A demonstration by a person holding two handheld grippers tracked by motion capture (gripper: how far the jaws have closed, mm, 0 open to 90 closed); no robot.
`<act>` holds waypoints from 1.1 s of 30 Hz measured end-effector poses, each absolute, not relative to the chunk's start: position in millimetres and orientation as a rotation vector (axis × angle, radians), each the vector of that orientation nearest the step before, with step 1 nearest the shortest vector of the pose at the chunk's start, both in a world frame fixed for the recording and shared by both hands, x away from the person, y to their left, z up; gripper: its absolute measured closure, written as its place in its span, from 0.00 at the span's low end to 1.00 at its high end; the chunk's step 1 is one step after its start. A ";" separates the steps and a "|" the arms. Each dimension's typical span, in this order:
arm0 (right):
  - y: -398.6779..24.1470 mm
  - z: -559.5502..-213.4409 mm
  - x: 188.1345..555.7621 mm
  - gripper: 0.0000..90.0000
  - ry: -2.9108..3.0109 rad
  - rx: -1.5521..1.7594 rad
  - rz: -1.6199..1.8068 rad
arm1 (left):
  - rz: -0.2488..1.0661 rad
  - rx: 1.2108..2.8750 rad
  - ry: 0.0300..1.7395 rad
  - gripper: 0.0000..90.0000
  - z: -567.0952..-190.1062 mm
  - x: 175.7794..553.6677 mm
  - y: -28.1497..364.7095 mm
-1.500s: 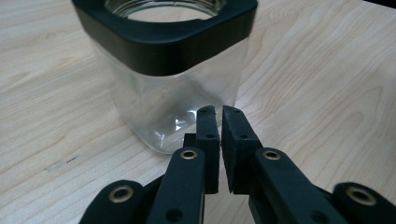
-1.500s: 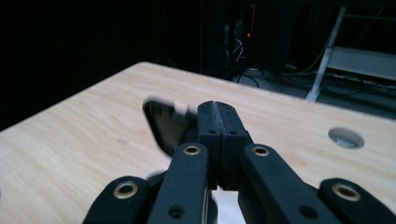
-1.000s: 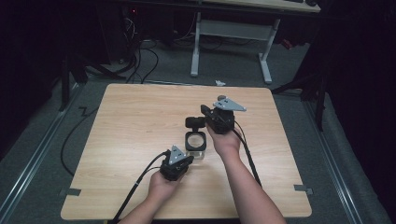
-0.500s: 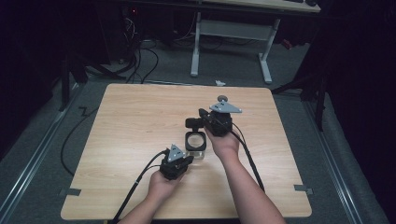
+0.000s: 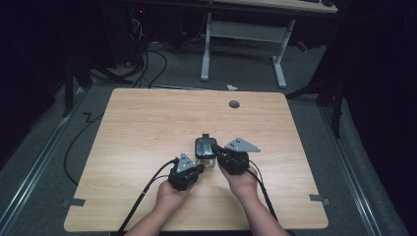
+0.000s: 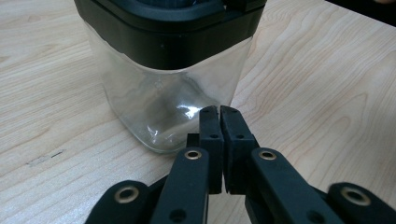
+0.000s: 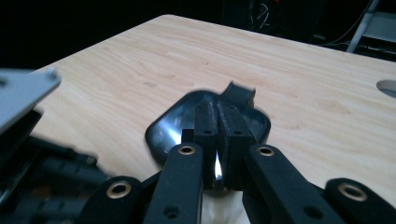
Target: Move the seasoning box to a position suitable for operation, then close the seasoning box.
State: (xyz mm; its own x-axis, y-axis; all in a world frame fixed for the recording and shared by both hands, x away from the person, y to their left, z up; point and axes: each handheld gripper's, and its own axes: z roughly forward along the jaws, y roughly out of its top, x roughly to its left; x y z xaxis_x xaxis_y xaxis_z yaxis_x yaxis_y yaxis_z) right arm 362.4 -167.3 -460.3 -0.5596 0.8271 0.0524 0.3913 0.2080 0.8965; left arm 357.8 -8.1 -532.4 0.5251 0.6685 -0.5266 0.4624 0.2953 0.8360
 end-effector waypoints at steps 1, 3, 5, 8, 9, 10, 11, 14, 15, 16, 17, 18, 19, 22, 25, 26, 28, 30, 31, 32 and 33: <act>-171.6 -461.9 356.6 0.96 2.038 1.123 1.315 | 0.191 1.343 1.088 0.98 -532.3 356.8 -8.1; -184.5 -465.7 349.4 0.94 2.022 1.143 1.313 | 0.245 1.347 1.038 0.98 -533.5 352.2 -12.9; -194.9 -469.6 348.9 0.94 2.014 1.170 1.299 | 0.254 1.328 1.043 0.98 -532.4 350.8 -16.2; -210.4 -474.7 350.4 0.90 1.995 1.217 1.277 | 0.253 1.326 1.042 0.95 -523.7 346.0 -8.0; -210.4 -474.7 350.4 0.90 1.995 1.217 1.277 | 0.253 1.326 1.042 0.95 -523.7 346.0 -8.0; -223.0 -478.6 351.0 0.86 1.975 1.250 1.253 | 0.281 1.333 1.018 0.94 -516.1 341.6 3.8; -227.2 -480.3 351.1 0.85 1.970 1.267 1.247 | 0.306 1.361 1.016 0.93 -513.3 340.3 12.8; -244.7 -488.3 350.6 0.78 1.941 1.323 1.224 | 0.350 1.358 1.035 0.89 -508.7 343.5 36.2; -250.9 -490.9 349.8 0.77 1.930 1.338 1.213 | 0.368 1.364 1.050 0.88 -508.3 345.8 45.0; -257.2 -493.6 348.4 0.75 1.917 1.356 1.210 | 0.385 1.364 1.064 0.87 -508.3 348.1 53.6; -263.8 -496.4 347.1 0.73 1.905 1.372 1.207 | 0.407 1.371 1.075 0.85 -508.6 350.2 62.6; -270.3 -498.9 345.5 0.72 1.891 1.389 1.198 | 0.425 1.372 1.088 0.82 -508.9 352.3 71.3; -276.7 -500.9 343.5 0.70 1.878 1.406 1.190 | 0.442 1.373 1.101 0.79 -509.8 354.4 79.9; -296.1 -504.9 332.6 0.61 1.835 1.448 1.174 | 0.498 1.368 1.151 0.68 -515.9 358.8 107.8; -308.4 -508.8 311.4 0.51 1.794 1.459 1.145 | 0.514 1.334 1.202 0.62 -522.8 355.3 128.7; -312.7 -511.3 301.0 0.48 1.754 1.466 1.131 | 0.525 1.278 1.238 0.63 -530.6 343.2 148.3; -318.2 -511.6 287.7 0.47 1.725 1.507 1.118 | 0.509 1.257 1.266 0.64 -525.8 337.2 157.3; -320.1 -511.6 278.9 0.49 1.700 1.499 1.085 | 0.522 1.214 1.241 0.62 -521.7 332.2 159.6; -320.0 -512.9 278.0 0.50 1.693 1.506 1.072 | 0.520 1.230 1.250 0.62 -523.8 333.1 158.9; -319.2 -514.0 279.3 0.50 1.699 1.513 1.064 | 0.514 1.246 1.267 0.62 -526.4 334.4 157.0; -317.8 -515.0 281.5 0.50 1.710 1.511 1.066 | 0.497 1.257 1.266 0.61 -528.3 334.5 154.8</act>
State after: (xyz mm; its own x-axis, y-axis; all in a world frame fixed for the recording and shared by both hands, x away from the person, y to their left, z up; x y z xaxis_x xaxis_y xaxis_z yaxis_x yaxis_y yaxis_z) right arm 281.5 -317.8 -515.0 -0.1599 0.9851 0.0638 0.4907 0.0232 0.8710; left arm 334.5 154.8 -528.3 0.3113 0.8504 -0.4242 0.3348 0.3196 0.8864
